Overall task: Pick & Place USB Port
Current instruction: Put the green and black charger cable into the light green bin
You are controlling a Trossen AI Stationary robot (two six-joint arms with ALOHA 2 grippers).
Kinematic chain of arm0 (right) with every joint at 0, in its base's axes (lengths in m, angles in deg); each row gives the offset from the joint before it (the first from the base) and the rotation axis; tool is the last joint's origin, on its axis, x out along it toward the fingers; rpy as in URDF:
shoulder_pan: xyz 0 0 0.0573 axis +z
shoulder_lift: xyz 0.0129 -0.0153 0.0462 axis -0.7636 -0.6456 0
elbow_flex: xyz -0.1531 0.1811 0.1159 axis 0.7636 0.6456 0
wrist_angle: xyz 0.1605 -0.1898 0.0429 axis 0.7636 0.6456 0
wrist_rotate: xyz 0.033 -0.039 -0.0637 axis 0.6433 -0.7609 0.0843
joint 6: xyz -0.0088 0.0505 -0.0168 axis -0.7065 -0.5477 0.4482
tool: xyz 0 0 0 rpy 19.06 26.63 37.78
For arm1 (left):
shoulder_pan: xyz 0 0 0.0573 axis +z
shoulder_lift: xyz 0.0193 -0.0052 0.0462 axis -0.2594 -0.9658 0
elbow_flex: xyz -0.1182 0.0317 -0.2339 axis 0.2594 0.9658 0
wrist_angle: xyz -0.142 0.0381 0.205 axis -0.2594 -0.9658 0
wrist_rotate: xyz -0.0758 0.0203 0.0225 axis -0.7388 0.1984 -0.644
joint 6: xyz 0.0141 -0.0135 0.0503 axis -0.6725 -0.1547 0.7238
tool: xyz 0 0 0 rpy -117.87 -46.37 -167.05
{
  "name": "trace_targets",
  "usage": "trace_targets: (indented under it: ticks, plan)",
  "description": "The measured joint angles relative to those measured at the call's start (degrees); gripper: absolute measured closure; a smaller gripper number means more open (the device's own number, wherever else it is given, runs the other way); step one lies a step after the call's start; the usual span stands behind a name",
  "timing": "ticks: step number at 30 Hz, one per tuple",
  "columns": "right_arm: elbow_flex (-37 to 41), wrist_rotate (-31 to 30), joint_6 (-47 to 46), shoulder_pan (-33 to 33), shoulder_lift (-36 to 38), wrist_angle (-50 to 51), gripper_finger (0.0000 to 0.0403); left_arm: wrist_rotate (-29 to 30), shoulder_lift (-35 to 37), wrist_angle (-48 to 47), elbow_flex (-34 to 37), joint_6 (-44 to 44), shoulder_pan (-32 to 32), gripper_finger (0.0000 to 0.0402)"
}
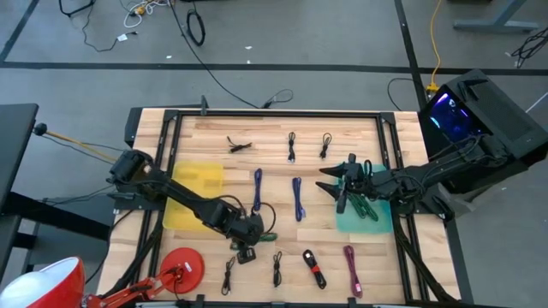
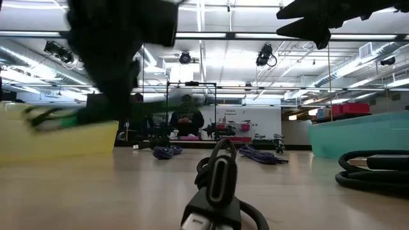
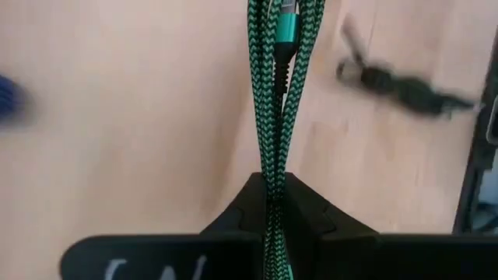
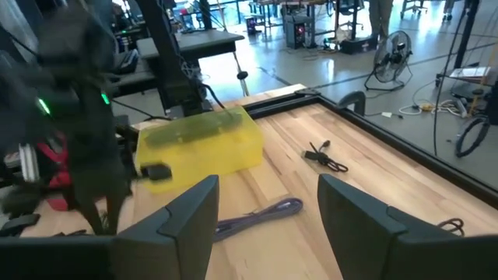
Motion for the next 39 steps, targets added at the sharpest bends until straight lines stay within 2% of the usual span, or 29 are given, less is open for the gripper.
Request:
trace_targets:
  ticks: [3, 7, 14, 18, 22, 27, 34, 39]
  plan:
    - [0.0, 0.0, 0.0, -0.4, 0.0, 0.5, 0.0184, 7.8, 1.5, -7.7, -3.9, 3.1, -0.3, 0.0381]
    - [0.0, 0.0, 0.0, -0.5, 0.0, 1.0, 0.0184, 20.4, 5.7, -11.3, -7.1, 7.7, -0.4, 0.0381]
    - [0.0, 0.0, 1.2, -0.5, 0.0, 1.2, 0.0184, 34.5, 16.1, -14.5, -6.9, 15.2, 0.5, 0.0381]
    - [0.0, 0.0, 1.7, -0.7, 0.0, 0.3, 0.0184, 39.9, 20.9, -14.2, -6.9, 19.5, 1.1, 0.0381]
    - [0.0, 0.7, 3.2, -0.8, -1.4, -5.1, 0.0184, 41.5, 22.9, -13.0, -6.9, 24.0, 2.3, 0.0381]
    - [0.0, 5.5, 6.9, -1.5, -6.6, -15.7, 0.0184, 43.0, 22.9, -8.8, -6.9, 30.8, 6.7, 0.0381]
    - [0.0, 9.3, 9.9, -3.9, -12.7, -26.4, 0.0184, 26.5, 22.7, 5.6, -6.9, 40.7, 14.6, 0.0381]
    - [0.0, 9.6, 11.5, -5.8, -12.8, -29.1, 0.0184, 23.2, 22.0, 8.3, -6.9, 43.6, 17.5, 0.0381]
